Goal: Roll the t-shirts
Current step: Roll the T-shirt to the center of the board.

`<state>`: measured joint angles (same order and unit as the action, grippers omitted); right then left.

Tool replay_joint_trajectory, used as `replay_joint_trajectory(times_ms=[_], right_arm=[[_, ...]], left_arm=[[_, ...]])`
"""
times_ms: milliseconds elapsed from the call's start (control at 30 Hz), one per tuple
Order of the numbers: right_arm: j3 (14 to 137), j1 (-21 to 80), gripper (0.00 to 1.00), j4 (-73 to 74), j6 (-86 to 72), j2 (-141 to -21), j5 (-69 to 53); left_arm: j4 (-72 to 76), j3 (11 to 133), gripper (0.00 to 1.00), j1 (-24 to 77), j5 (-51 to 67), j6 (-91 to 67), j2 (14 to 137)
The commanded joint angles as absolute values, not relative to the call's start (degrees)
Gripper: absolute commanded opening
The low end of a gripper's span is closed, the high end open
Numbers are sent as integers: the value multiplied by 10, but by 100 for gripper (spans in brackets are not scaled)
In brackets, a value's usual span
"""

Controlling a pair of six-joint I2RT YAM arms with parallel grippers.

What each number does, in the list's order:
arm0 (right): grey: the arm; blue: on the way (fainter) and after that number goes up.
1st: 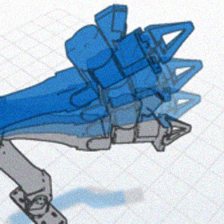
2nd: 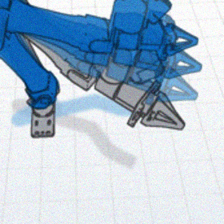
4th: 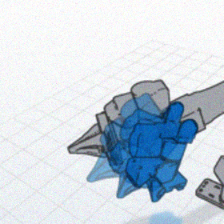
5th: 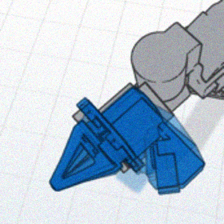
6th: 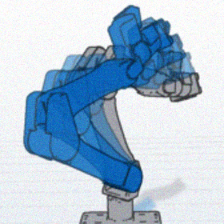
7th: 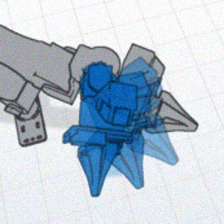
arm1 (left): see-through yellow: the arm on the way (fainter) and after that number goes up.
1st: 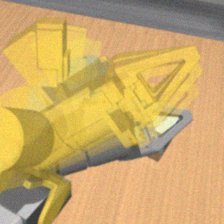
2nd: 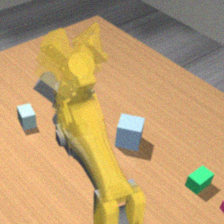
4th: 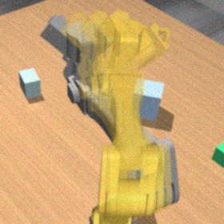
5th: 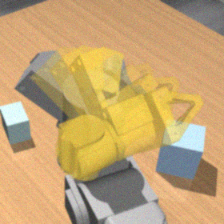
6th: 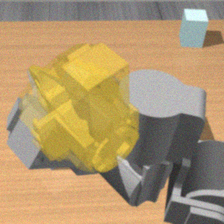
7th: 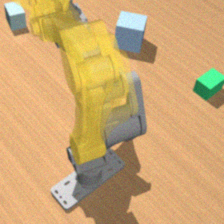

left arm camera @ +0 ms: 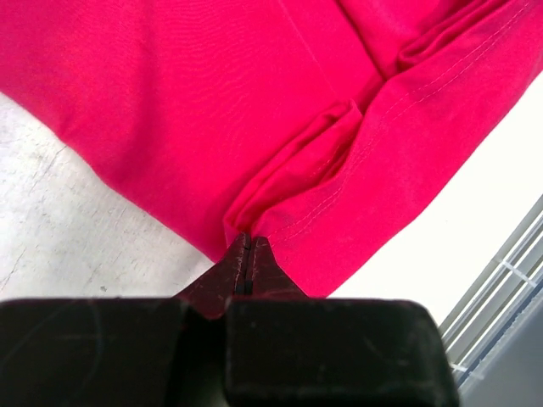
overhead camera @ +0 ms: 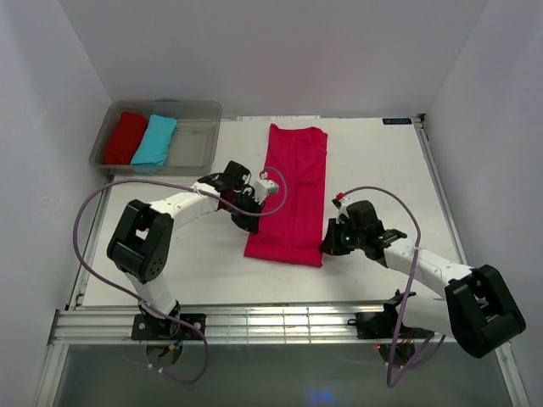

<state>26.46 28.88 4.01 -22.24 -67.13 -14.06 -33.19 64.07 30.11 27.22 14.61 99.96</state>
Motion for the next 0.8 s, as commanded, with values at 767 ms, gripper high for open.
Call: replay_joint_trajectory(times_ms=[767], right_arm=[[322, 287, 8, 23, -163, -755, -137]], left_arm=[[-311, 609, 0, 290, 216, 134, 967]])
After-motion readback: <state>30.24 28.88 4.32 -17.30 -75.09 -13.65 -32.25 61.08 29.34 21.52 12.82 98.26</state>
